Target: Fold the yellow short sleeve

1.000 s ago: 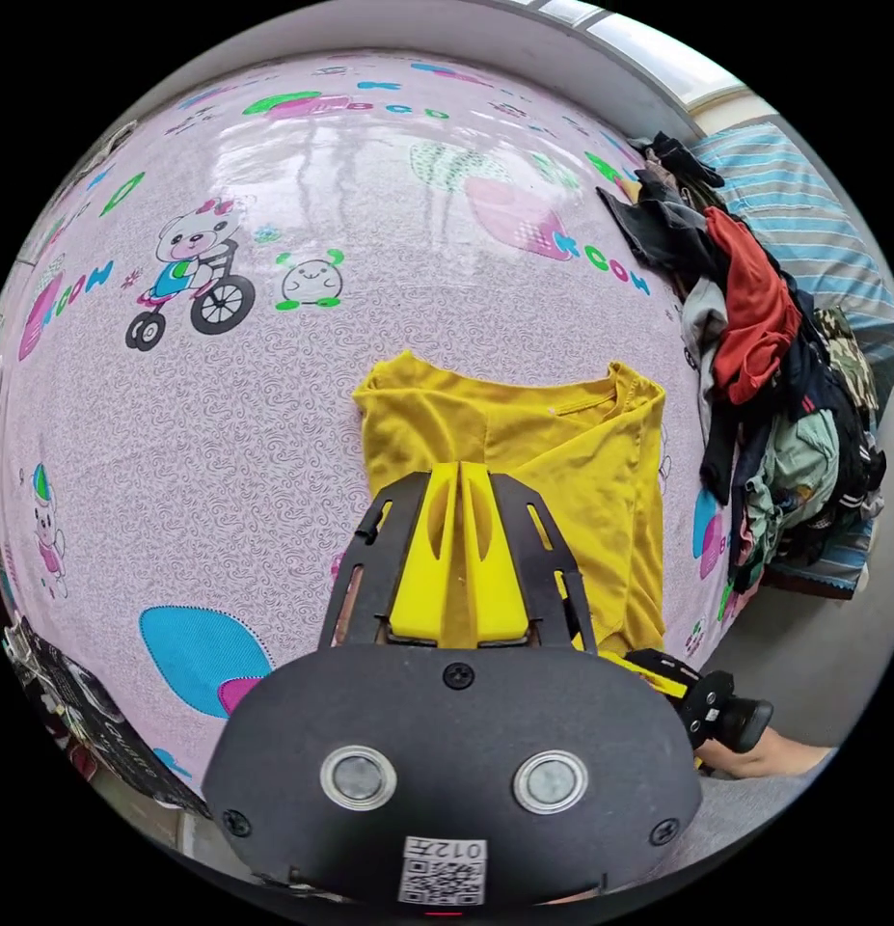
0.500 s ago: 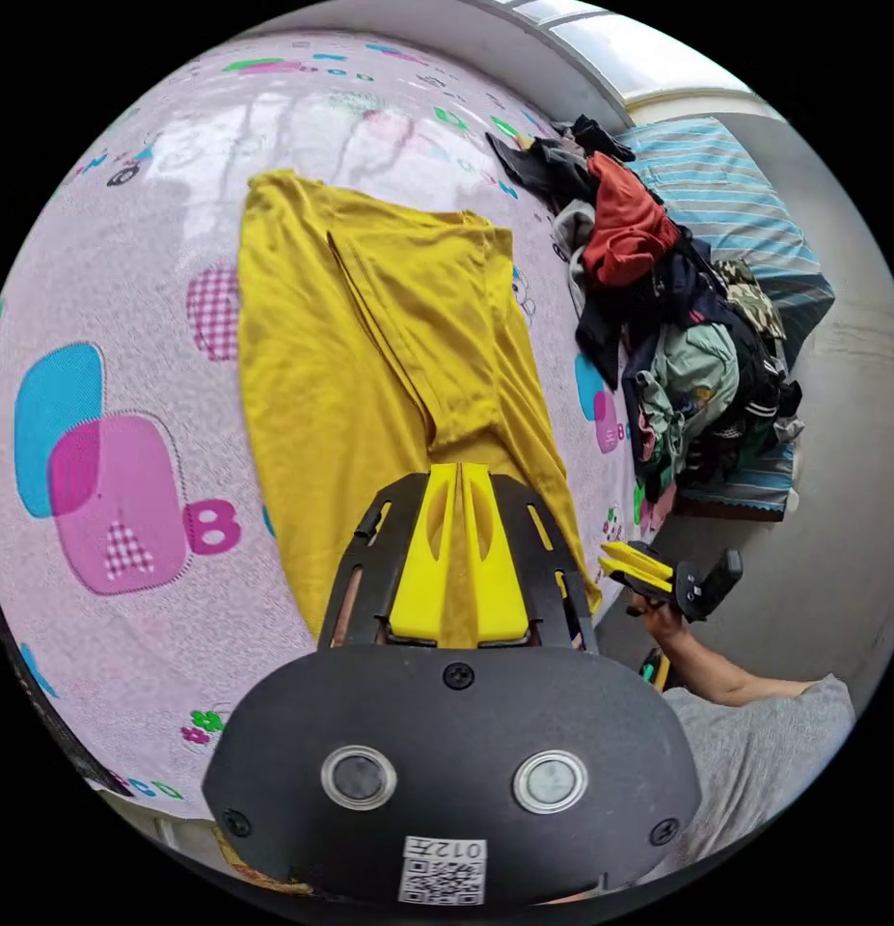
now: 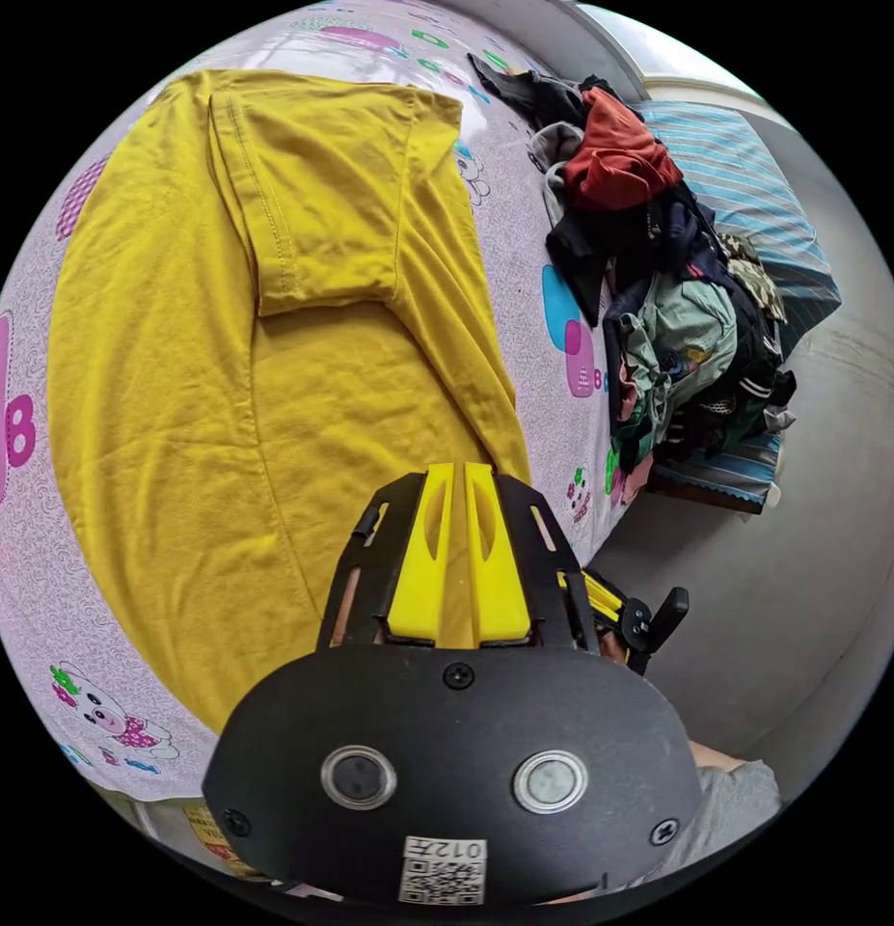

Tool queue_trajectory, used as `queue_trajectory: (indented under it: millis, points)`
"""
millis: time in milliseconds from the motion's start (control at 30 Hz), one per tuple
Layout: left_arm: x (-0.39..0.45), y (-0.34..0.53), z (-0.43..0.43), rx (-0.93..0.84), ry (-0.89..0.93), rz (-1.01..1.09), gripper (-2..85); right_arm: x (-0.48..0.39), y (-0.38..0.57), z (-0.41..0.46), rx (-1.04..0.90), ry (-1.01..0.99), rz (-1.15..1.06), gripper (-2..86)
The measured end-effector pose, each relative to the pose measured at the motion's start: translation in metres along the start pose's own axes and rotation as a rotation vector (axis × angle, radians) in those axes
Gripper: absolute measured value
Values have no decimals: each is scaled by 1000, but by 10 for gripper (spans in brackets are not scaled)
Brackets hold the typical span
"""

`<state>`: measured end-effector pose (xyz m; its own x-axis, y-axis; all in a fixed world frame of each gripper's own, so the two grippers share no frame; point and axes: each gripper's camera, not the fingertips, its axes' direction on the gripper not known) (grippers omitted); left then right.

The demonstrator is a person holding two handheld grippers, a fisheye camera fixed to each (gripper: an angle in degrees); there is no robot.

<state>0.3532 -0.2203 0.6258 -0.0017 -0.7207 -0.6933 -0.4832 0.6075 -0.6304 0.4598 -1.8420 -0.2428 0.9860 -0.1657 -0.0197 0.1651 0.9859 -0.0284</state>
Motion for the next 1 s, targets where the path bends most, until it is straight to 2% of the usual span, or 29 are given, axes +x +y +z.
queue_trajectory:
  millis: [167, 300, 667, 800, 1000]
  points:
    - [-13, -20, 6, 27, -4, -99, 16, -33, -18, -51, 37, -81, 18, 12]
    - [-26, -36, 7, 86, 33, -180, 27, -60, -27, -105, 106, -139, 37, 2]
    - [-45, -43, 19, 89, 94, -228, 37, -116, -40, -258, 311, -213, 79, -3]
    - [-54, -40, 23, 105, 136, -242, 25, -123, -38, -280, 319, -235, 75, -3]
    - [-51, -39, 18, 113, 133, -178, 12, -153, -38, -284, 220, -245, -22, -4]
